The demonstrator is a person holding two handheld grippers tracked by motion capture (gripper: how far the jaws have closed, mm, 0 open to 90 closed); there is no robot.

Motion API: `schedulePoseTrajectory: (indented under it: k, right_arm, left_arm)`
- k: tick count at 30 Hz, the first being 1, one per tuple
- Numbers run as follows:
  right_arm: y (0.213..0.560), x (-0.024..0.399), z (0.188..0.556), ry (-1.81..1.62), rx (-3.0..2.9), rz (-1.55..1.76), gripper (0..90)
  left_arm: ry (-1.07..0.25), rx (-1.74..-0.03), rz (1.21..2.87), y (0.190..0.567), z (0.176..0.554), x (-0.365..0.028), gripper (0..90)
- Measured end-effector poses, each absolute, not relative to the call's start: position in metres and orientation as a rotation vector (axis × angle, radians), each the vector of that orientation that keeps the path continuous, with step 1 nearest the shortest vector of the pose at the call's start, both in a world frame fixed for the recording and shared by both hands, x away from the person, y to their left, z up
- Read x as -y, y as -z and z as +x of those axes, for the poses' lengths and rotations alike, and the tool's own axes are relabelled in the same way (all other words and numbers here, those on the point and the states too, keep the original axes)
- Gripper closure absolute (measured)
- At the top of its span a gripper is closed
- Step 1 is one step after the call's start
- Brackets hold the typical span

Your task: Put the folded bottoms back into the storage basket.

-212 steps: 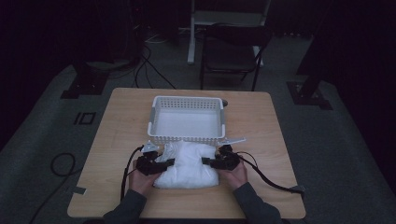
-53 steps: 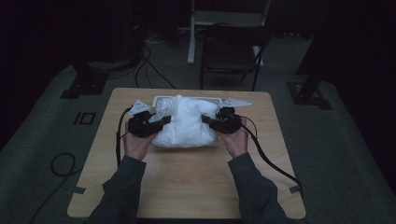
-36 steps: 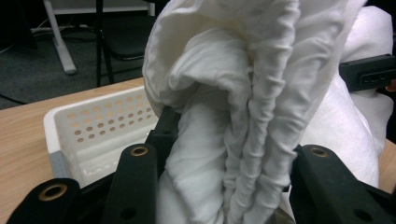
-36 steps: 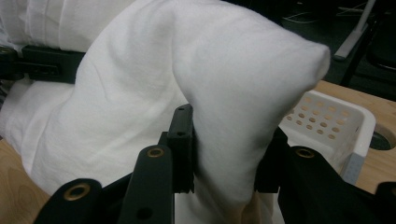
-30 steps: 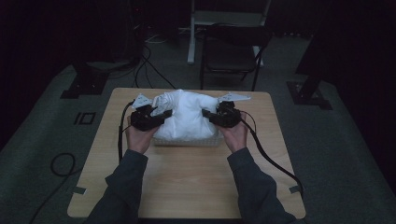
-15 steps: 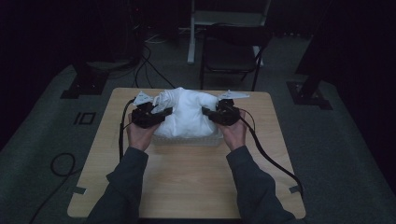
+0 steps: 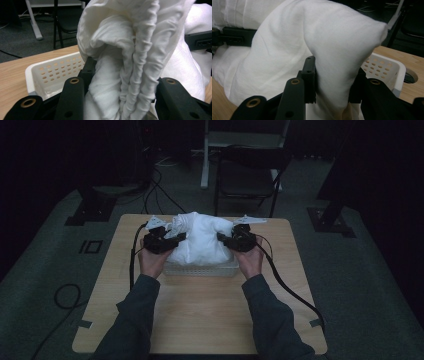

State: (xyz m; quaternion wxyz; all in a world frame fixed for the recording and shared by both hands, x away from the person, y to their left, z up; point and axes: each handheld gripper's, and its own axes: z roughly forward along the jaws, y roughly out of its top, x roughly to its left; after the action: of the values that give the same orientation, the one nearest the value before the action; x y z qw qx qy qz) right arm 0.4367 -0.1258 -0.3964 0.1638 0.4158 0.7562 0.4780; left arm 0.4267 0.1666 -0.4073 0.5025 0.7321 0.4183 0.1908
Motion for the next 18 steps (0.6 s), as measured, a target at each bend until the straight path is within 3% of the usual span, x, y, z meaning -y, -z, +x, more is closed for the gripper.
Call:
schedulePoseTrajectory:
  k: [18]
  right_arm:
    - [0.408, 0.122, 0.452, -1.338, -2.146, 1.233, 66.8]
  left_arm:
    - [-0.454, -1.034, 1.781, 0.421, 0.447, -0.166, 57.5]
